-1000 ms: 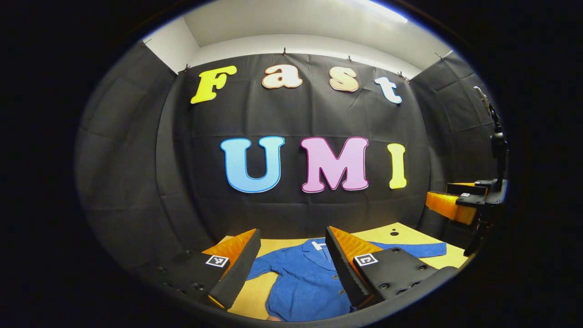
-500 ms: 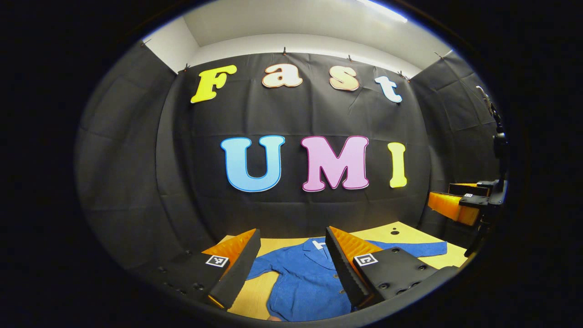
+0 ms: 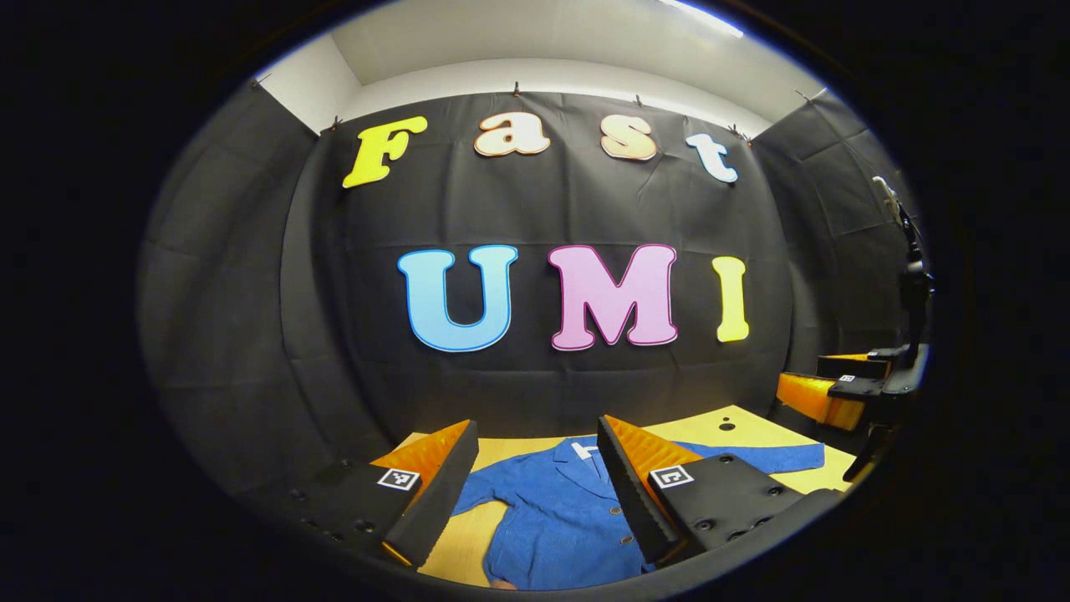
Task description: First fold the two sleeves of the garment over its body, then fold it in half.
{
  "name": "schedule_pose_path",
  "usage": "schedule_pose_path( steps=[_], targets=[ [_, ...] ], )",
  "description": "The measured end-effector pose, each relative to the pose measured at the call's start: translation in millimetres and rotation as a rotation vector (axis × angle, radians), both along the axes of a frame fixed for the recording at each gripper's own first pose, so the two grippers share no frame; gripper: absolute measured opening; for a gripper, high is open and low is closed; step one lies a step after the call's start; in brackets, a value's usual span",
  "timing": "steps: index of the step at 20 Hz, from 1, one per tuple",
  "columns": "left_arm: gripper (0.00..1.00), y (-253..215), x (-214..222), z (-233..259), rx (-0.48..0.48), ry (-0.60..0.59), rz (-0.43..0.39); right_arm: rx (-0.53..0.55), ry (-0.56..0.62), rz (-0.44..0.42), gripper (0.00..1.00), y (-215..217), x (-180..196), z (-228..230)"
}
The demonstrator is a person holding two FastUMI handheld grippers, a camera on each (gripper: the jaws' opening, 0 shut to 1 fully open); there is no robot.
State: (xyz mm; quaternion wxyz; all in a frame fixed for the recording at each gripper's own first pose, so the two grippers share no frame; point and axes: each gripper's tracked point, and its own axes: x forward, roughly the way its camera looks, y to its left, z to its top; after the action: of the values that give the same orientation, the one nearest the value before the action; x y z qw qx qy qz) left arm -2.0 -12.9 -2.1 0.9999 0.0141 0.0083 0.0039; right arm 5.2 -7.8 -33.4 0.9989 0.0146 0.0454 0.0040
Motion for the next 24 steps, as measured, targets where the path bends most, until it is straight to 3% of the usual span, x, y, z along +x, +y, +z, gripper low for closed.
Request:
schedule_pose_path(
  steps=[10, 11, 15, 17, 18, 24],
  targets=[
    [0.82, -22, 38, -9, 0.024, 0.045, -0.013, 0.034, 0.155, -0.076, 0.99, -43, 47, -63],
    [0.82, -27, 44, -9, 0.032, 0.049, -0.022, 0.041, 0.181, -0.100, 0.95, -53, 52, -74],
    [0.82, -52, 66, -13, 0.057, 0.077, -0.062, 0.049, 0.295, -0.217, 0.99, -107, 68, -120],
    [0.82, -71, 77, -15, 0.057, 0.091, -0.093, 0.068, 0.358, -0.286, 0.94, -138, 71, -147],
    [0.82, -81, 83, -16, 0.056, 0.102, -0.113, 0.080, 0.401, -0.321, 0.99, -156, 71, -162],
    [0.82, -149, 107, -31, 0.105, 0.162, -0.247, 0.120, 0.558, -0.501, 0.99, -251, 60, -234]
  ],
)
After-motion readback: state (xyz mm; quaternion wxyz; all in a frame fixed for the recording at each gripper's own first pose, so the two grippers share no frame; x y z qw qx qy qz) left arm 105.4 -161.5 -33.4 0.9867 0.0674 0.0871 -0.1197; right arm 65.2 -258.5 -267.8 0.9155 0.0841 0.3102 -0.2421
